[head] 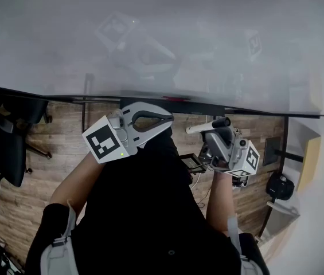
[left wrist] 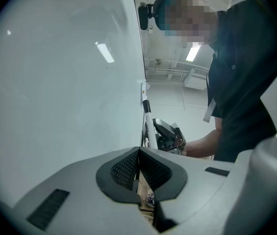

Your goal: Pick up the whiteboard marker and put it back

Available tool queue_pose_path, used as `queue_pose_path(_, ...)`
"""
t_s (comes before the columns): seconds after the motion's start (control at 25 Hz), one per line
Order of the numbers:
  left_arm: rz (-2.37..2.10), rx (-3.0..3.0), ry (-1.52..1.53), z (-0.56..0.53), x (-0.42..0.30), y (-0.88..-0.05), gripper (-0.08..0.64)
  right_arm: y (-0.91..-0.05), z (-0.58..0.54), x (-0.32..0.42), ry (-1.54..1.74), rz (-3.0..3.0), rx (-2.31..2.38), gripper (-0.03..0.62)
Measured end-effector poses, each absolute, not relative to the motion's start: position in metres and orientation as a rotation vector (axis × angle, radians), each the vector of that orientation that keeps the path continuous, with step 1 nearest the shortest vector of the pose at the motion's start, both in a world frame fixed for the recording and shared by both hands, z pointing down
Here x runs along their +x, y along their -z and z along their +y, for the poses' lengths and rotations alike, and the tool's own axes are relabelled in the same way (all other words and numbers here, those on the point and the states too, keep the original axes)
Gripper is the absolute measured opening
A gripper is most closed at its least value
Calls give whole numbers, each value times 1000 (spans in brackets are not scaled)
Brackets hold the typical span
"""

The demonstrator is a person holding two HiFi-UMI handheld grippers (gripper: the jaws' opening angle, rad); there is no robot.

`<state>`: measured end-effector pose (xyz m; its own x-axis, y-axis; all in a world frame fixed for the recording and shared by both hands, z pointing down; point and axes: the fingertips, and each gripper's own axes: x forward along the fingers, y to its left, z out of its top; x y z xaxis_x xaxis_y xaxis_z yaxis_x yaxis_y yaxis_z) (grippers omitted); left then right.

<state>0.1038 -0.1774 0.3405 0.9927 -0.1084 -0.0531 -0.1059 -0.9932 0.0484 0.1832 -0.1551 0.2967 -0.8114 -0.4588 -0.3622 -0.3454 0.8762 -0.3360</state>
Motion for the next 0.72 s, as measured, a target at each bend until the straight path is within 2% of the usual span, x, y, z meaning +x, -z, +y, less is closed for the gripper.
queue_pose_path(0.72, -252, 3090, 102, -191, 94, -342, 6, -302, -151, 194, 383, 2580, -558, 67)
